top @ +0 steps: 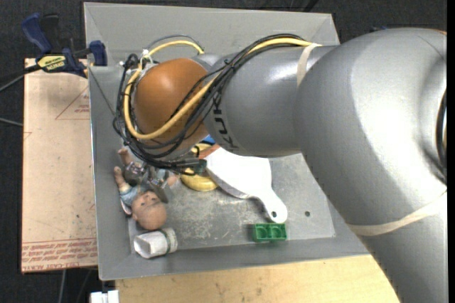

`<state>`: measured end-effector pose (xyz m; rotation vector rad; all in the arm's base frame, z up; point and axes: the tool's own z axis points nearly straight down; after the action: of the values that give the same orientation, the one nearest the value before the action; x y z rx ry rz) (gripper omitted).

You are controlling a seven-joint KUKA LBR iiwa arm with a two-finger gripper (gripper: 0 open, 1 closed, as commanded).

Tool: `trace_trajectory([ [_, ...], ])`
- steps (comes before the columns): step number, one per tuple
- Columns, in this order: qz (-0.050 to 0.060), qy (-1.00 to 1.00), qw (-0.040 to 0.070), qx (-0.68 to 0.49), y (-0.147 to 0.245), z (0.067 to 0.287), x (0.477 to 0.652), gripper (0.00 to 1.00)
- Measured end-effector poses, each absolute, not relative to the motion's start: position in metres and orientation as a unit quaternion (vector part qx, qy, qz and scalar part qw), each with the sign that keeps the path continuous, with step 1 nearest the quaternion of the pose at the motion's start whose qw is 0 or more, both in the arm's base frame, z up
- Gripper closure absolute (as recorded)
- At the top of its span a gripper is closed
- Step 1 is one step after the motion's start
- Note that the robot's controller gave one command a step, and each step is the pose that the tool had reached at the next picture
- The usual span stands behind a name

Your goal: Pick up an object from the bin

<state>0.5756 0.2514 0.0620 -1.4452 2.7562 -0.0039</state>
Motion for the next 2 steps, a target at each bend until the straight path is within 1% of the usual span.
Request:
trace_trajectory([
  [2, 0.000, 0.882, 0.016, -0.471, 0.2527, 0.0677, 0.5754, 1.00],
])
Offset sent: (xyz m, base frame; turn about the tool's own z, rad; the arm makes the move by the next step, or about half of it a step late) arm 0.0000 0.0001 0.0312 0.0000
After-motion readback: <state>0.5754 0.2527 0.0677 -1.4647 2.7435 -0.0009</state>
